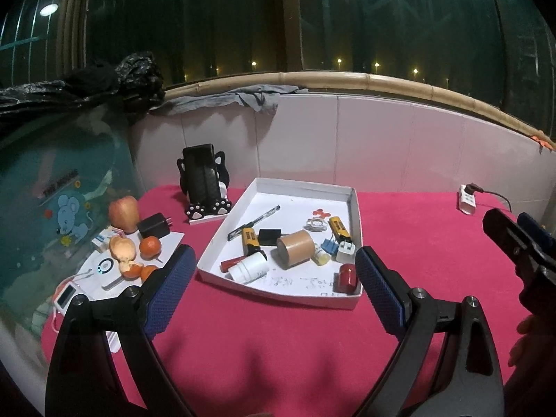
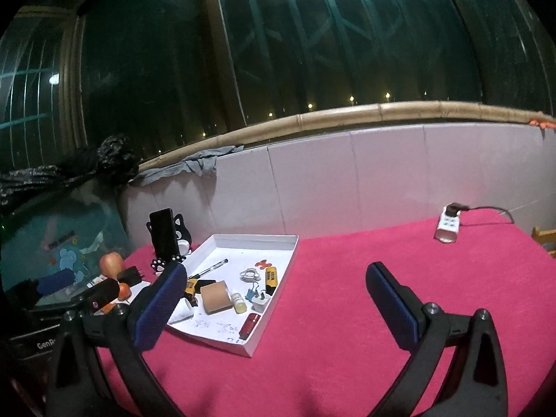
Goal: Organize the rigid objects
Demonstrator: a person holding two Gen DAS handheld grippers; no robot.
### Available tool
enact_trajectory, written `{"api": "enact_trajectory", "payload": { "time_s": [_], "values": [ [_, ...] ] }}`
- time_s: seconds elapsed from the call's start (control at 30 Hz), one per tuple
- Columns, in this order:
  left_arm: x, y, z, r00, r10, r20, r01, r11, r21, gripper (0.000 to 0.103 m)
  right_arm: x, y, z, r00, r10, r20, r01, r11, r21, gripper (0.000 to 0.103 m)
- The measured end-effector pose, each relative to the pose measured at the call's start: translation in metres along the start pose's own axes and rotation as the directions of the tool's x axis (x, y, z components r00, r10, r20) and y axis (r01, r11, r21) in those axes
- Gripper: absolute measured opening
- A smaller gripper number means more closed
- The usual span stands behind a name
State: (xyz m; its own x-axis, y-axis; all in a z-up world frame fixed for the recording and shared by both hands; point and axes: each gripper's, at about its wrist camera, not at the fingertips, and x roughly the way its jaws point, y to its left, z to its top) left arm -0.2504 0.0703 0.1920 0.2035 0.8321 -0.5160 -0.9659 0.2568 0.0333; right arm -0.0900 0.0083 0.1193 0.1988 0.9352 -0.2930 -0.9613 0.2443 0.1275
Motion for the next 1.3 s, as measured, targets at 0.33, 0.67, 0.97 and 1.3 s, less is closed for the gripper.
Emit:
{"api": "enact_trajectory", "payload": {
  "time_s": [0.33, 0.67, 0.97, 1.3],
  "values": [
    [-0.018, -0.008, -0.007, 1.0, -0.015, 0.013, 0.015, 0.999, 0.03, 0.094, -0.03, -0.004, -0.003, 1.0, -0.015, 0.025, 0.015, 1.0, 0.006, 0.103],
    [-0.042, -0.009, -0.009, 0.999, -0.008, 0.051, 0.006, 1.0, 0.031, 0.094, -0.067, -0.01, -0.006, 0.998, -0.023, 0.063, 0.022, 1.0, 0.019, 0.103],
    [-0.065, -0.012, -0.014, 0.997, 0.007, 0.075, -0.01, 0.999, 0.047, 0.094, -0.09, -0.005, -0.009, 0.997, -0.014, 0.08, 0.014, 1.0, -0.003, 0.103],
    [-0.072, -0.009, -0.014, 0.996, 0.01, 0.087, -0.013, 0.999, 0.03, 0.094, -0.091, -0.007, -0.009, 0.997, -0.01, 0.076, 0.01, 1.0, 0.002, 0.103]
  ]
}}
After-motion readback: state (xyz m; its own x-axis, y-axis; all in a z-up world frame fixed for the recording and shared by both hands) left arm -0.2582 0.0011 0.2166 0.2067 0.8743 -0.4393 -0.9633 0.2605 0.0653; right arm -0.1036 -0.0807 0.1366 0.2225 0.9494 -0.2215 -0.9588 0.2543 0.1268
